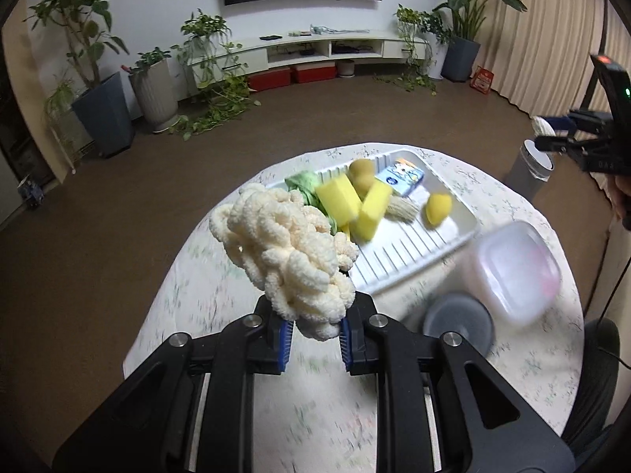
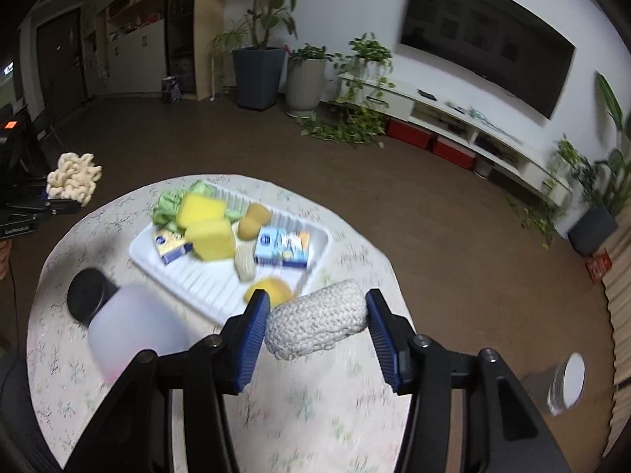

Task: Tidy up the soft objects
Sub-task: 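Carry yarn ball over tray with left gripper while right carries knitted sock there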

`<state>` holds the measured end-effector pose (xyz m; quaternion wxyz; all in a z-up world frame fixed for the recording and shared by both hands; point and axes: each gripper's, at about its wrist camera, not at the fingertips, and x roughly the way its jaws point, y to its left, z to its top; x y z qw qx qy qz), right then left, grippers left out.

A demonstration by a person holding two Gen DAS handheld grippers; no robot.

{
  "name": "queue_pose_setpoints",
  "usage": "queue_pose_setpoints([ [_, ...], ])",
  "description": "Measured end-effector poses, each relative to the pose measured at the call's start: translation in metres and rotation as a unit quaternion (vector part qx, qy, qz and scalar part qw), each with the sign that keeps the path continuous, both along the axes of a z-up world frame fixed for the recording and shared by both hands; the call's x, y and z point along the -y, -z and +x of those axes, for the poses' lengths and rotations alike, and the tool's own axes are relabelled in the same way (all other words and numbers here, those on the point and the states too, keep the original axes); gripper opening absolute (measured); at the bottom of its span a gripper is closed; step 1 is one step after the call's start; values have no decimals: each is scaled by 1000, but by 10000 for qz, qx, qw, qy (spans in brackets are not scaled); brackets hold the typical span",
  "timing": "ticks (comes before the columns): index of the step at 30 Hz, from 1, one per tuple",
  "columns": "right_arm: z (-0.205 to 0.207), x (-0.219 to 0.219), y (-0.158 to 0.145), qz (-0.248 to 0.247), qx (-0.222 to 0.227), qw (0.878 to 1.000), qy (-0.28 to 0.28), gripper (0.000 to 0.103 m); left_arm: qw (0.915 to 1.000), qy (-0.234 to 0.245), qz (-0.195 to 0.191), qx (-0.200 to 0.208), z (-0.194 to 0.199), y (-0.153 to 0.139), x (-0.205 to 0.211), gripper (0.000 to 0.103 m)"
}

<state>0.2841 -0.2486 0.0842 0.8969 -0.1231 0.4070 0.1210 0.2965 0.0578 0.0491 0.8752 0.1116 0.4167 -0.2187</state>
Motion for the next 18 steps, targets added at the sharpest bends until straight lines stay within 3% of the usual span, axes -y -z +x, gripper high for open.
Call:
queue_pose_setpoints([
  [9, 84, -33, 25, -185, -358, 9983, -419, 53, 9964, 816, 210, -42, 58, 17, 48, 17],
  [18, 118, -54, 78, -278, -777, 9937, -757, 53, 9872, 1571, 220, -164, 70, 48, 71, 18],
])
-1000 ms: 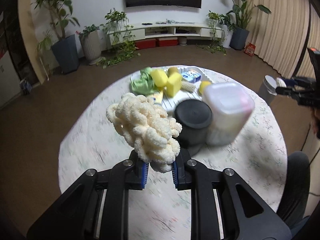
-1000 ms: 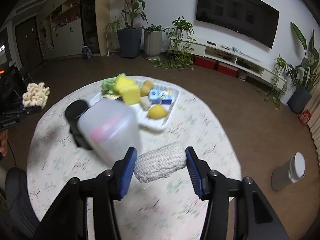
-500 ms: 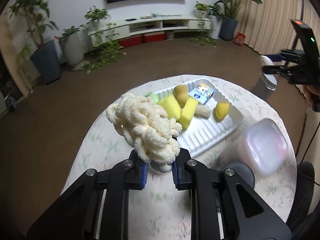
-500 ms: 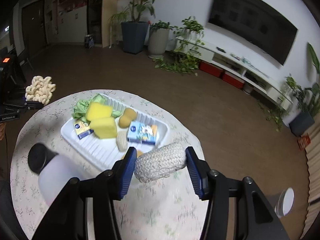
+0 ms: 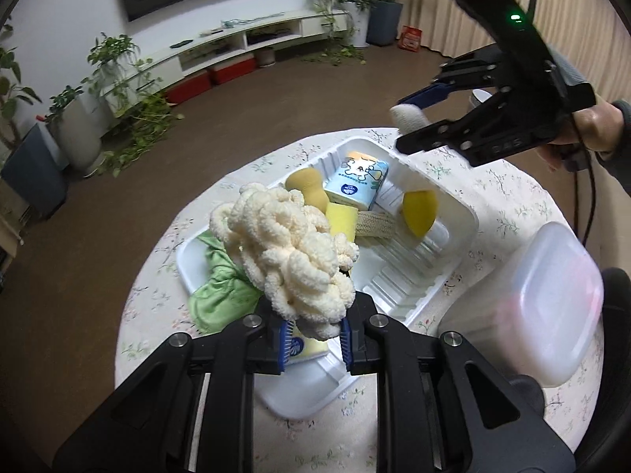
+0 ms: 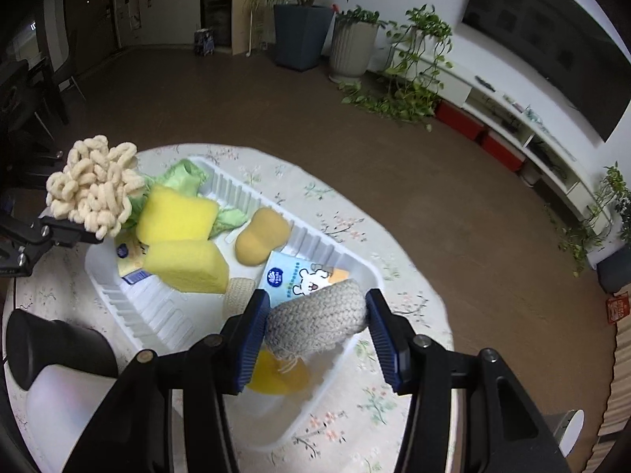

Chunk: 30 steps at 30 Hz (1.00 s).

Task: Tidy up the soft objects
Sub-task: 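Carry yarn ball over tray with left gripper while right carries knitted sock there, then release yarn ball into tray with left gripper while right drops knitted sock there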

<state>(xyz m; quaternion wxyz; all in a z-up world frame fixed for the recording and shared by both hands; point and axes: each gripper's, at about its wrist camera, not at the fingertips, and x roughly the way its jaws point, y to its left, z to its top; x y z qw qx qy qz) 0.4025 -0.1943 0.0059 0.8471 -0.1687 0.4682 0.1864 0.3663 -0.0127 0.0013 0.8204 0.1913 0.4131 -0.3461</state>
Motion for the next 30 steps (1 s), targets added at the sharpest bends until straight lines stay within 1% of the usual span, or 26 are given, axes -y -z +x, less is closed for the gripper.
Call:
queue_pose_setpoints([
  [3, 3, -8, 15, 35, -103, 9998, -154, 53, 9998, 197, -58, -23, 1, 7, 3, 18],
  [7, 3, -15, 26, -12, -151, 9995, -291, 53, 9989, 450, -120, 110, -6, 9, 1, 19],
  [12, 7, -16, 37, 22, -213, 9993, -297, 53, 9980, 631, 75, 32, -7, 22, 2, 20],
  [14, 7, -18, 40, 50, -241, 9991, -333, 53, 9973, 729, 59, 5, -9, 26, 6, 20],
  [18, 5, -23, 49, -107, -289, 9985, -453, 54, 9955, 927, 184, -101, -12, 37, 13, 20],
  [22, 8, -20, 56, -137, -358, 9985, -398, 54, 9956, 889, 269, -141, -9, 45, 14, 21],
  [24, 9, -19, 60, -166, -391, 9983, -391, 54, 9963, 790, 305, -149, -5, 47, 13, 27],
  [26, 10, -19, 62, -182, -394, 9983, -397, 54, 9968, 720, 276, -189, -2, 50, 10, 41],
  [30, 10, -20, 63, -180, -399, 9981, -427, 55, 9972, 647, 304, -216, -1, 54, 6, 48],
])
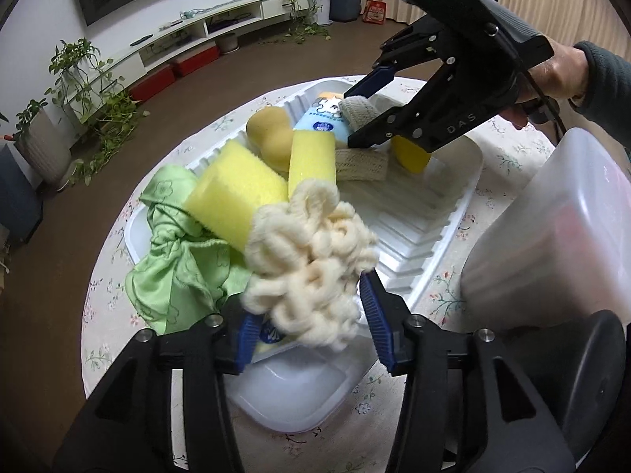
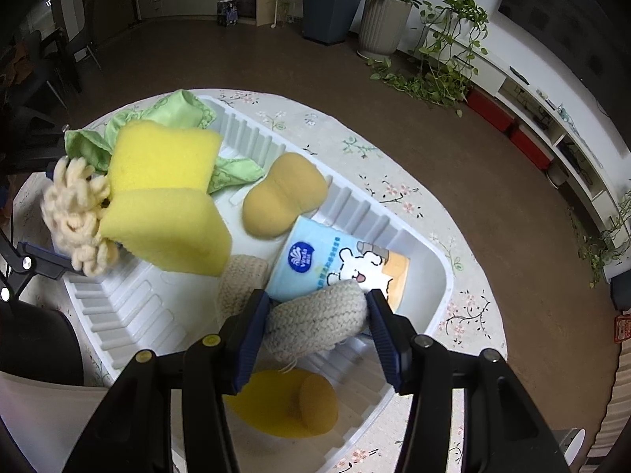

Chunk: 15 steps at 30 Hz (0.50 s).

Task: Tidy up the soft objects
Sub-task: 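Release yarn ball into tray with left gripper while right drops knitted sock there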

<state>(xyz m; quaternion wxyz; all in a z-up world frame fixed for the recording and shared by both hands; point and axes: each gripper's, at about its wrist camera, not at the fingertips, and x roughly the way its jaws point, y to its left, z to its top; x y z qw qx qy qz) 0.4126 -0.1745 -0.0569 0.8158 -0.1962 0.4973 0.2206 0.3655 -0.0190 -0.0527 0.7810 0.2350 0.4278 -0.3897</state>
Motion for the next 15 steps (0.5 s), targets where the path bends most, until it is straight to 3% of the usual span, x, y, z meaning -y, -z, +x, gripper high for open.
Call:
queue_pose_setpoints([
  [8, -1, -2, 1, -31, 69, 10000, 37, 57, 10000, -53, 70, 15, -3, 5, -1, 52],
  [12, -5, -5, 3, -92, 127, 9999, 12, 67, 9999, -88, 69, 17, -4, 6, -4, 55],
  [15, -5, -3, 2, -41, 135, 9999, 35, 69, 9999, -138, 59, 49, -4, 4, -6, 59],
])
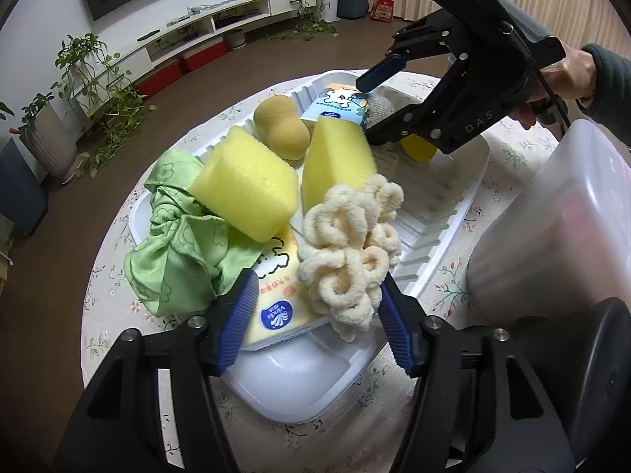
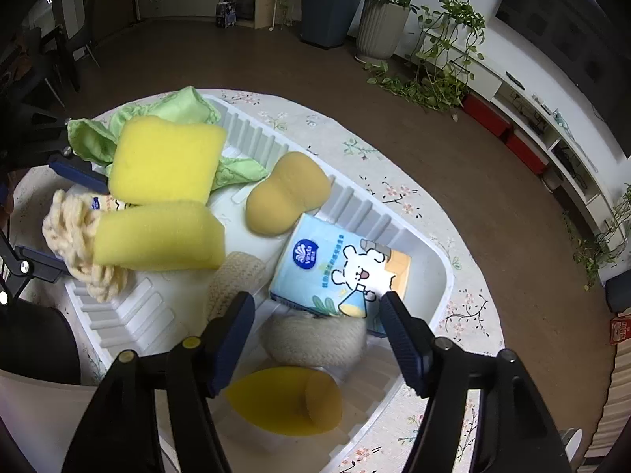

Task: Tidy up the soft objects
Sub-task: 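Release yarn ball into tray with left gripper while right drops knitted sock there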

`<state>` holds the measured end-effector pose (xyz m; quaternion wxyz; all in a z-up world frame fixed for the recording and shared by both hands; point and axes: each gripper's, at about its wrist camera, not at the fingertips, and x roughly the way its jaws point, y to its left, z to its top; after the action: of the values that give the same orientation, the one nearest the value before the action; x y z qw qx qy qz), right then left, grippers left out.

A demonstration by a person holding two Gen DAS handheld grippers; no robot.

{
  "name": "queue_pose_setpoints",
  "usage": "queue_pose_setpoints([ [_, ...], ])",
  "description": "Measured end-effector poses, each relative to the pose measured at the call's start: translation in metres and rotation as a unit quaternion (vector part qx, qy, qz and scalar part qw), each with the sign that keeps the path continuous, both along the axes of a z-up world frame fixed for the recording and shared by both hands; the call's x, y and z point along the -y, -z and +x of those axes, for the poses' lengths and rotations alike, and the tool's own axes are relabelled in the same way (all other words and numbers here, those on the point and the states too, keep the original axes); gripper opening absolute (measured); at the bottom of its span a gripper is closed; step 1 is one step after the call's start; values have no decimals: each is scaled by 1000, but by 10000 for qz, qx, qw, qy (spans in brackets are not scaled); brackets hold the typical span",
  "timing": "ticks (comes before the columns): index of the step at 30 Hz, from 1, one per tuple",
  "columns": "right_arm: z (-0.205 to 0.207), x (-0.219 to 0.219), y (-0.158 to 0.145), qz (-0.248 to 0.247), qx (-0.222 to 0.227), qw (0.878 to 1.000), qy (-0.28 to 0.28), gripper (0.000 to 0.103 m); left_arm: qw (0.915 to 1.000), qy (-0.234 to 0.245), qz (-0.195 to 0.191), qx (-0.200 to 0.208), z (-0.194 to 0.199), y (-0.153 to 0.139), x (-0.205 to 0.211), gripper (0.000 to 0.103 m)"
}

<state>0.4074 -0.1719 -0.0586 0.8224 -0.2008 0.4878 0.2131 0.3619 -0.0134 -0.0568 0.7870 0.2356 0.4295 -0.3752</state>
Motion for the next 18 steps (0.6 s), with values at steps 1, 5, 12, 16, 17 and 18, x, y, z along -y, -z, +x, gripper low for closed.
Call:
queue_pose_setpoints([
  [1, -1, 0, -1, 10, 7, 10000, 12, 69, 10000, -10, 1, 13, 0, -1, 0, 60],
  [5, -6, 3, -7, 92, 56, 9999, 2, 70, 9999, -55, -64, 85, -2, -6, -3, 66],
  [12, -8, 12, -19, 221, 137, 9996, 134, 70, 9998, -115, -106, 136, -6, -11, -10, 68],
  [16, -8, 12, -23, 257, 174, 9994, 158, 70, 9997, -129, -139, 151, -9, -14, -15, 68],
  [17, -7, 13, -23, 262, 177, 9994, 166, 70, 9997, -142, -153, 151, -9, -14, -17, 68],
  [18, -7, 13, -23, 262, 178, 9993, 174, 70, 9997, -146, -161, 148, -9, -14, -20, 68],
])
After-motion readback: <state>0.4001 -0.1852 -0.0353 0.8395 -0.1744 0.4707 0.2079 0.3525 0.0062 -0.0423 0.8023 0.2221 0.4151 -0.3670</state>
